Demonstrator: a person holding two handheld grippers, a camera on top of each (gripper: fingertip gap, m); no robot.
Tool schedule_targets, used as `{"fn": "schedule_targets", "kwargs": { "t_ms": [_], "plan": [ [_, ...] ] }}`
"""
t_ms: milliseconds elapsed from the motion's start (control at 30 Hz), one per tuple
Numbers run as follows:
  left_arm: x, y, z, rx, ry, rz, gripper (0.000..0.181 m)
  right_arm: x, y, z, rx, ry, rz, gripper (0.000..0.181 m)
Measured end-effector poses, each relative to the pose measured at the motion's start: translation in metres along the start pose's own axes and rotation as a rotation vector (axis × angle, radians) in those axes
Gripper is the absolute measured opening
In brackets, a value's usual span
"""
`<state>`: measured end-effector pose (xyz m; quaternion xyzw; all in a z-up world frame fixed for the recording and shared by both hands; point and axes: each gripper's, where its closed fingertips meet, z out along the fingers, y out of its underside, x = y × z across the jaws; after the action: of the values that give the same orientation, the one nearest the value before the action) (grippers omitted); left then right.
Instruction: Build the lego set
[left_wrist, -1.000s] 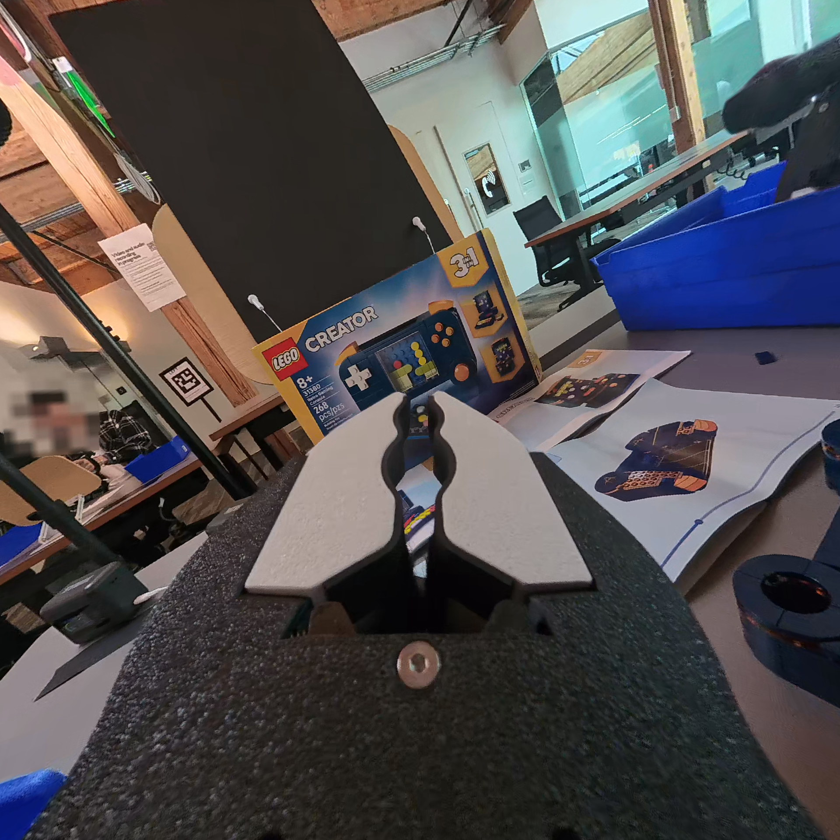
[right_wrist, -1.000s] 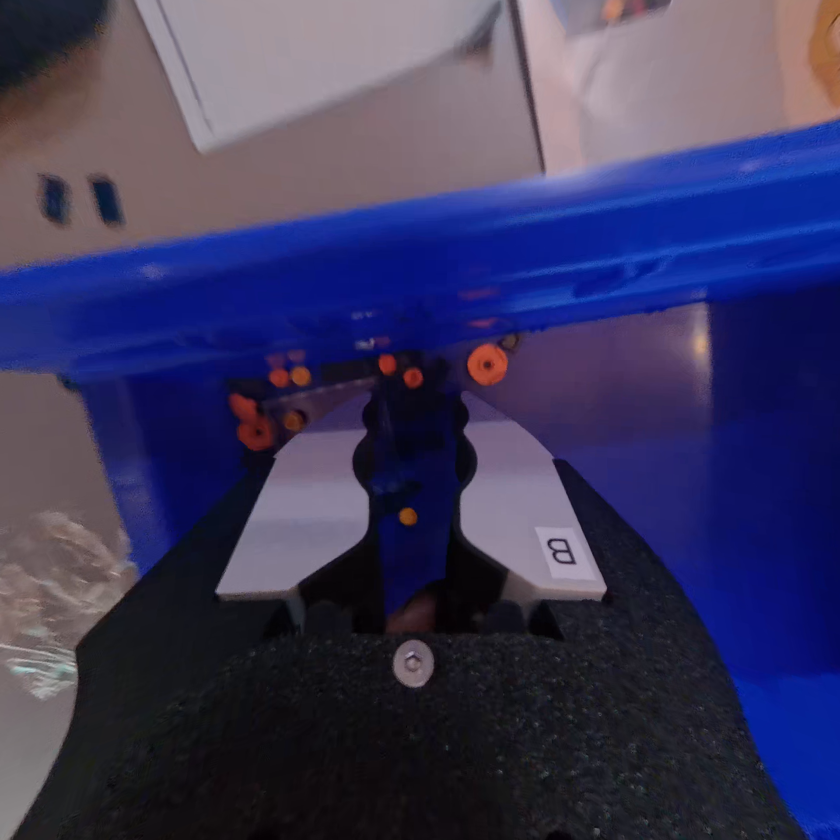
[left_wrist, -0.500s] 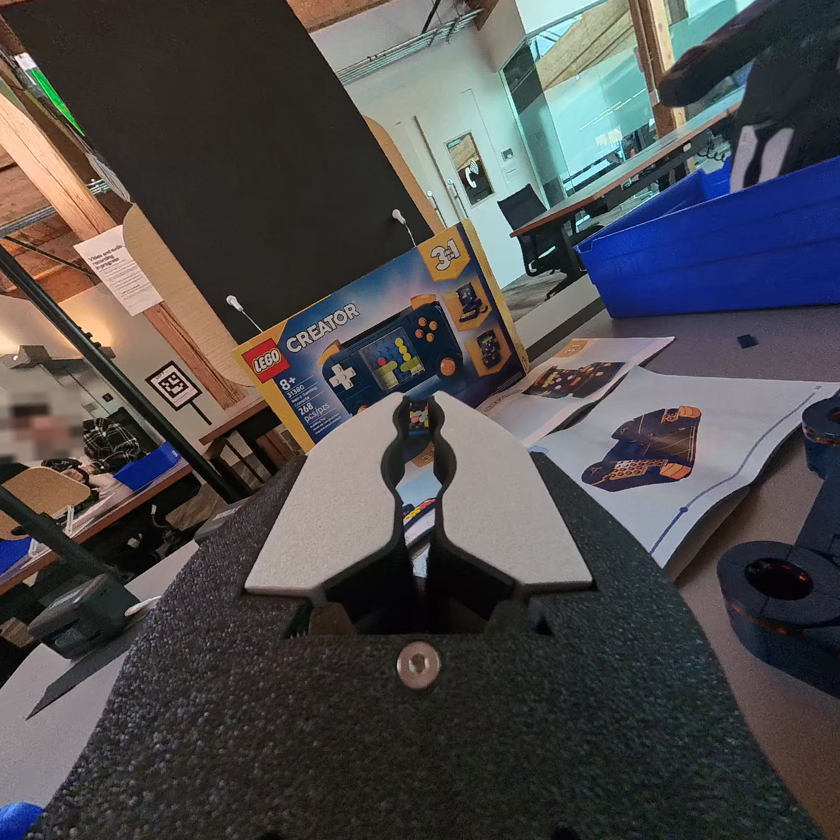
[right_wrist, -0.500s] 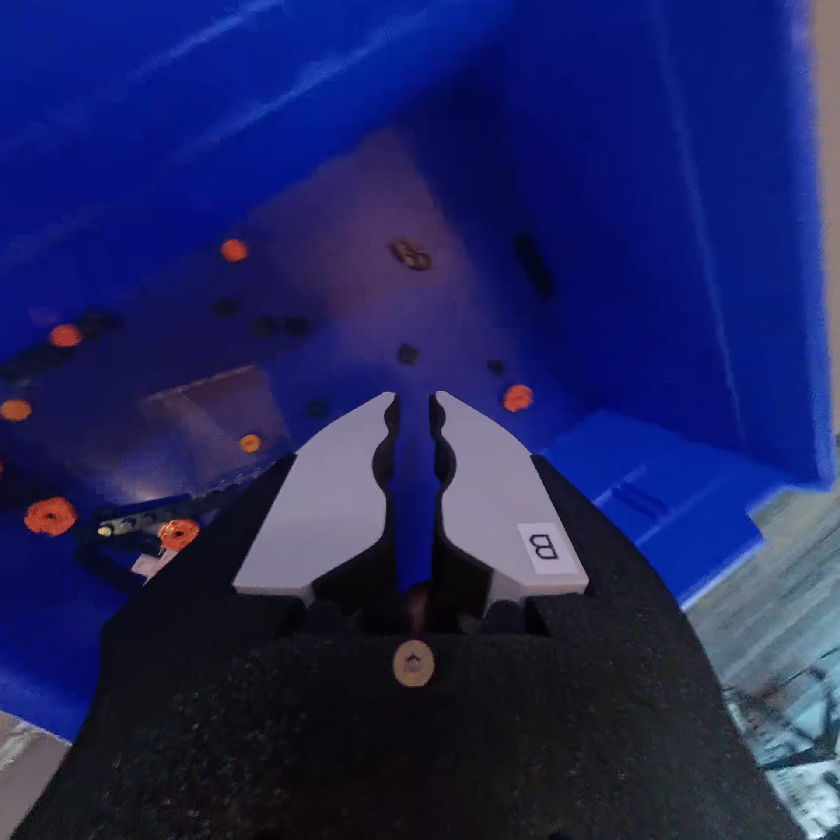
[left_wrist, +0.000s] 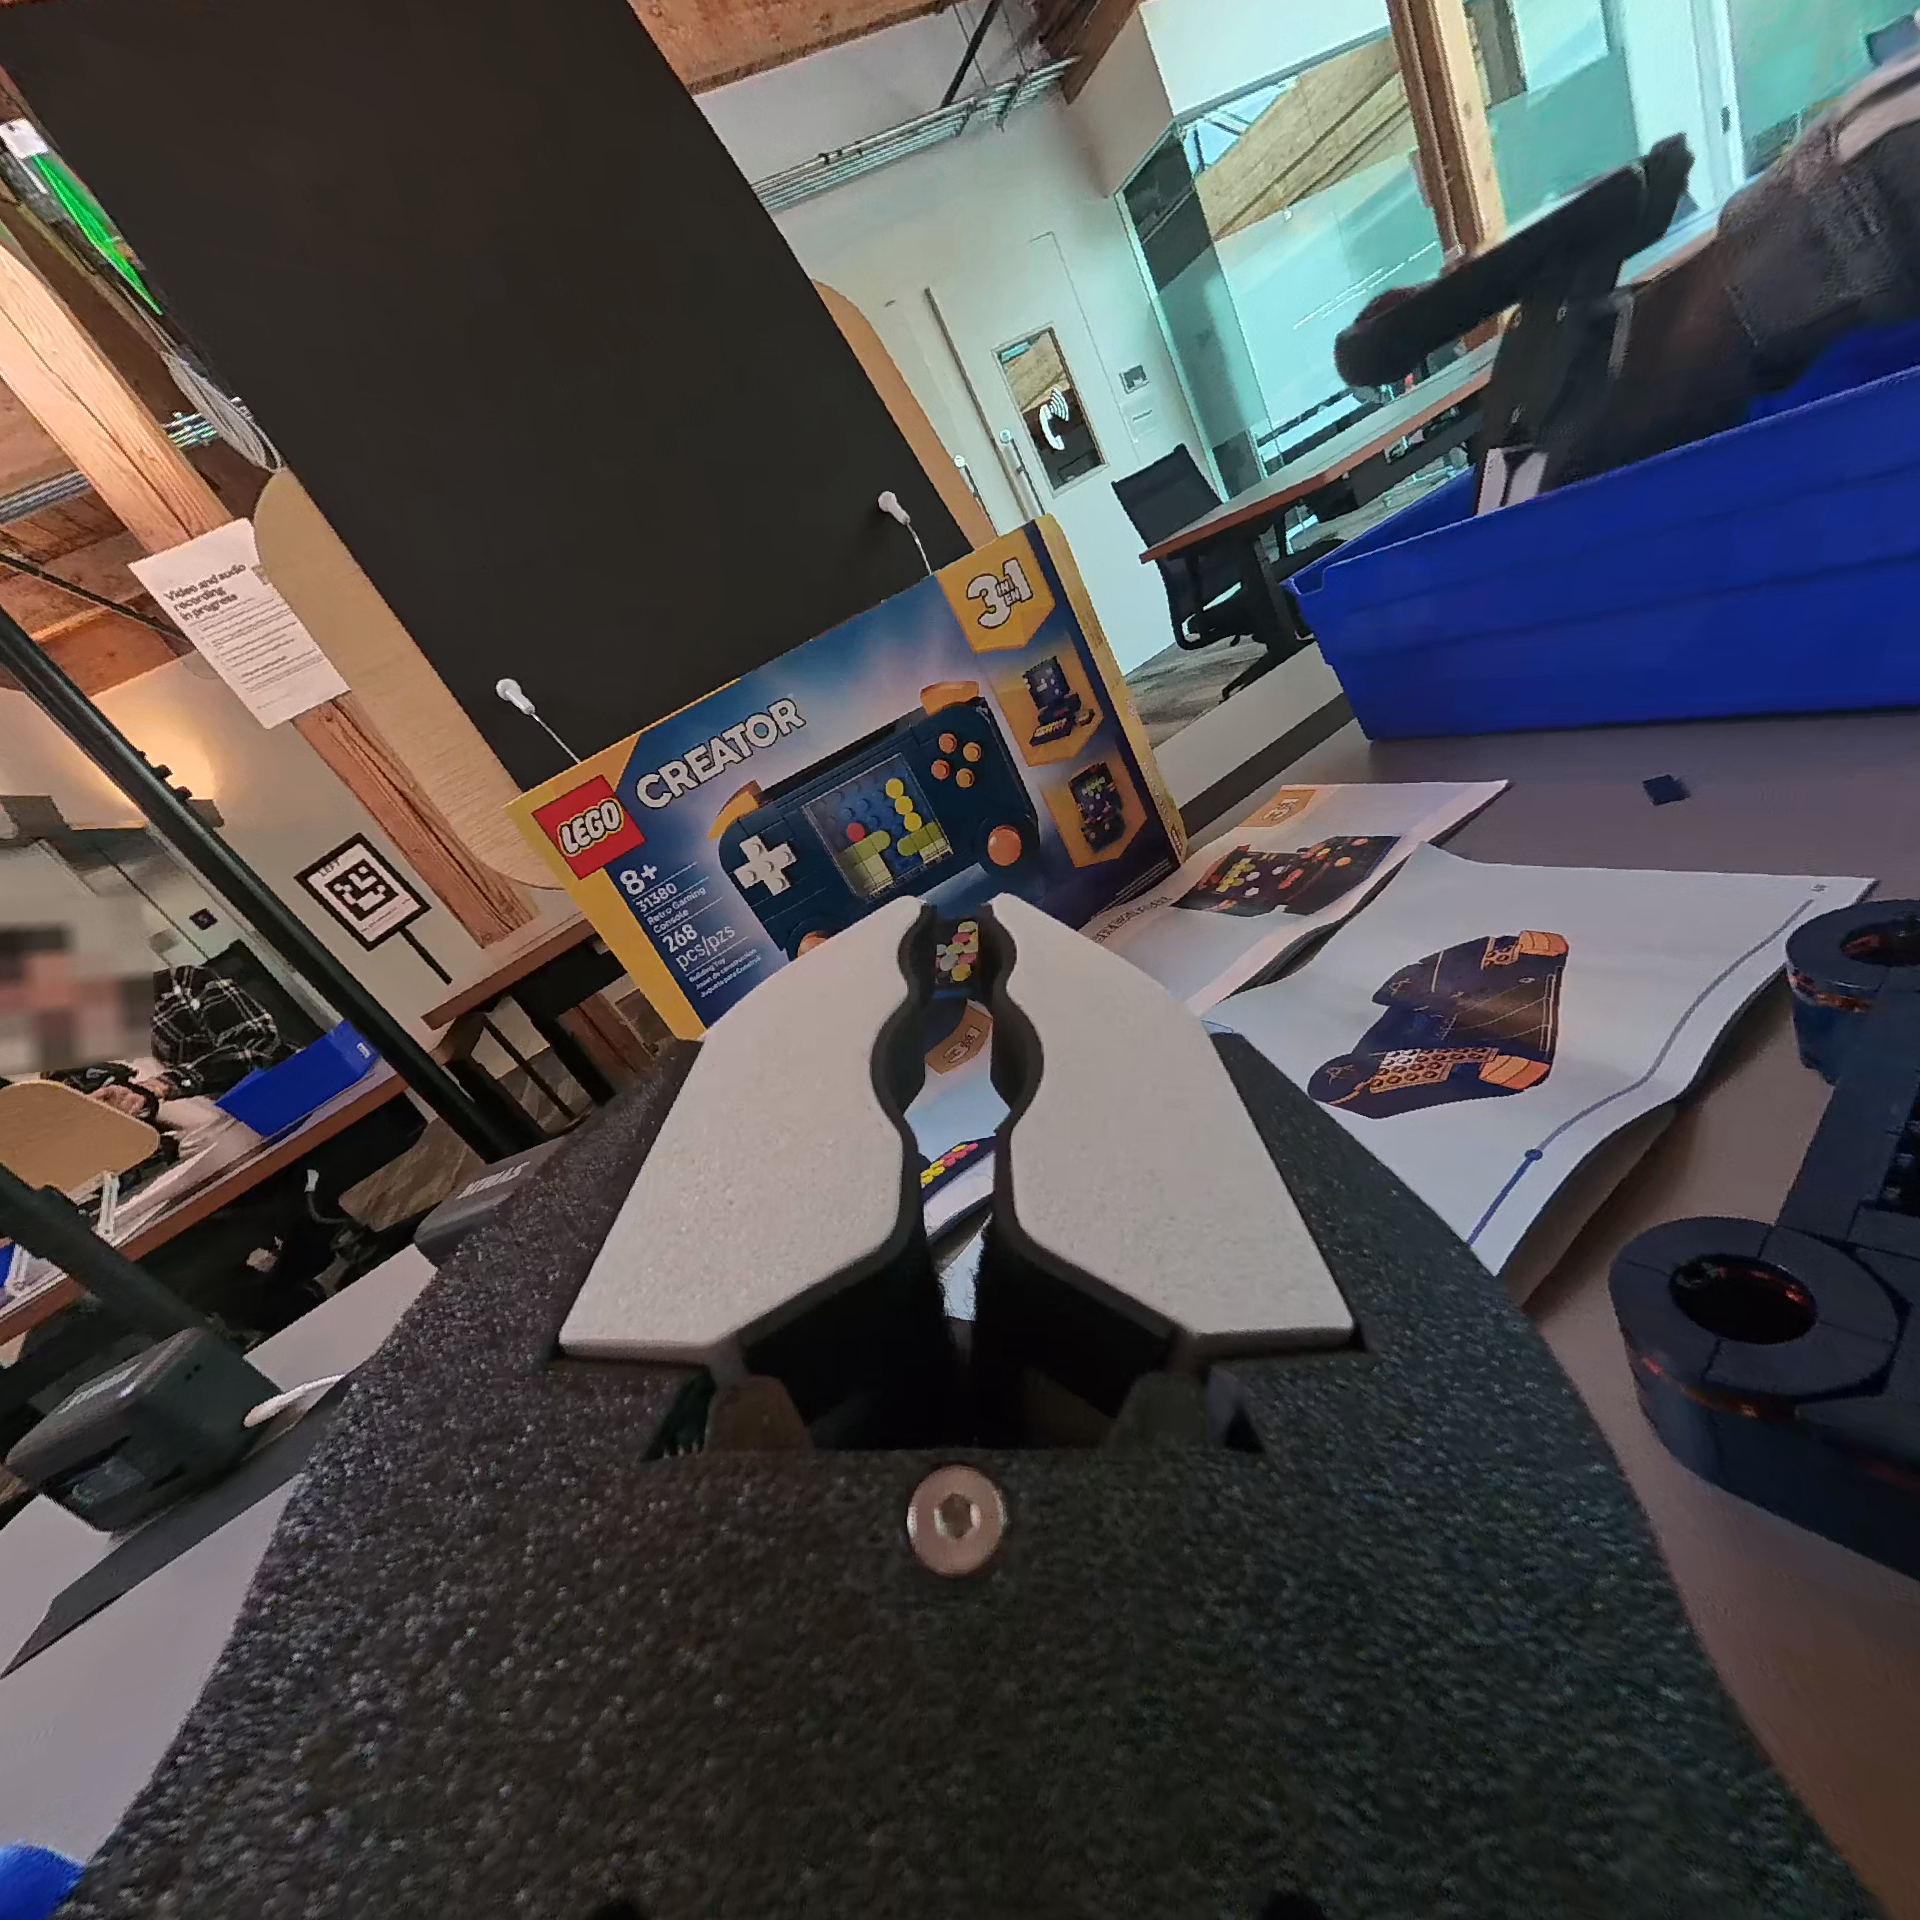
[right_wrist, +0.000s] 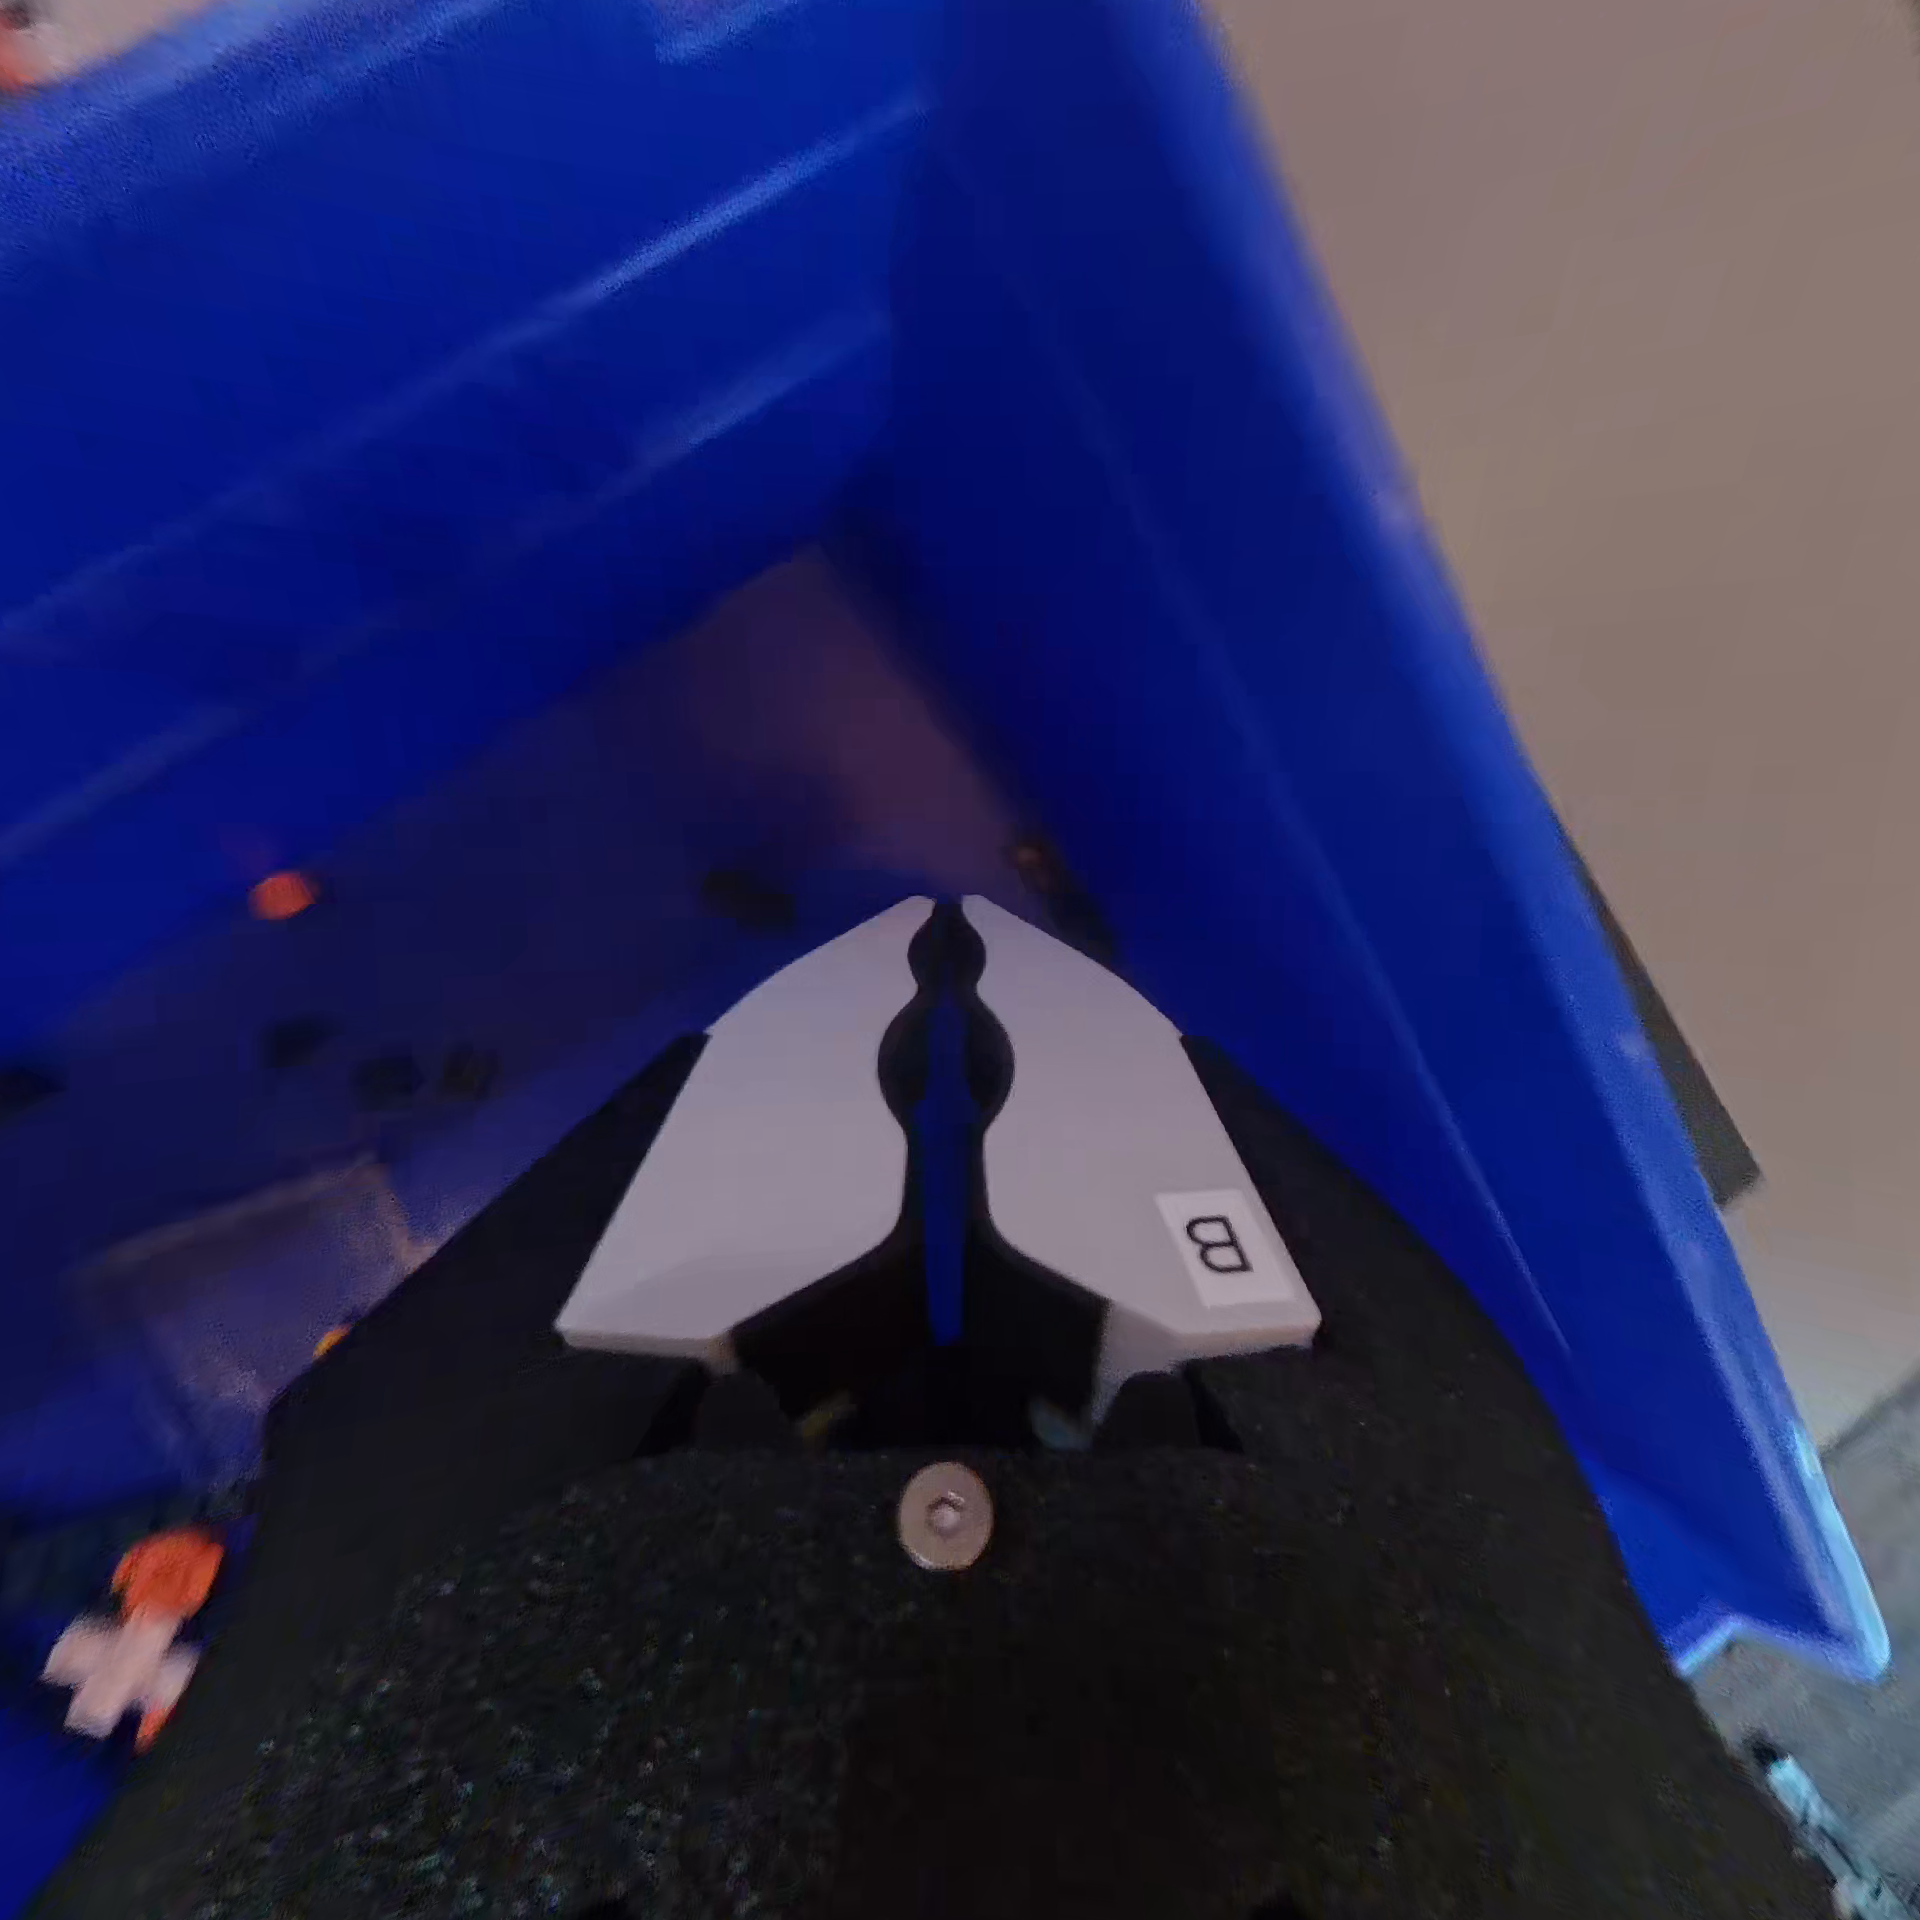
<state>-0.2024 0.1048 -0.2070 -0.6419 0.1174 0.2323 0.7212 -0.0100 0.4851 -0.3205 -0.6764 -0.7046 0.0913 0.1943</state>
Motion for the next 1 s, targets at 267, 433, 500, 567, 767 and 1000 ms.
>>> {"fn": "schedule_targets", "kwargs": {
  "t_ms": [267,433,500,567,767,1000],
  "plan": [
    [0.005,-0.003,-0.001,0.004,0.029,0.022,0.007,0.022,0.003,0.014,0.096,0.211,0.381,0.0],
    [0.01,-0.003,-0.001,-0.001,0.043,0.055,0.007,0.025,-0.002,0.022,0.136,0.238,0.478,0.0],
    [0.011,-0.003,-0.001,-0.004,0.049,0.062,0.007,0.02,0.002,0.02,0.096,0.213,0.493,0.0],
    [0.012,-0.004,-0.001,-0.004,0.053,0.068,0.007,0.004,0.009,0.015,0.013,0.107,0.505,0.0],
    [0.016,-0.007,-0.001,0.001,0.066,0.092,0.007,0.002,0.004,-0.023,0.033,-0.019,0.225,0.007],
    [0.018,-0.007,-0.001,-0.001,0.073,0.102,0.007,-0.016,0.009,-0.015,-0.078,-0.209,-0.307,0.027]
  ]
}}
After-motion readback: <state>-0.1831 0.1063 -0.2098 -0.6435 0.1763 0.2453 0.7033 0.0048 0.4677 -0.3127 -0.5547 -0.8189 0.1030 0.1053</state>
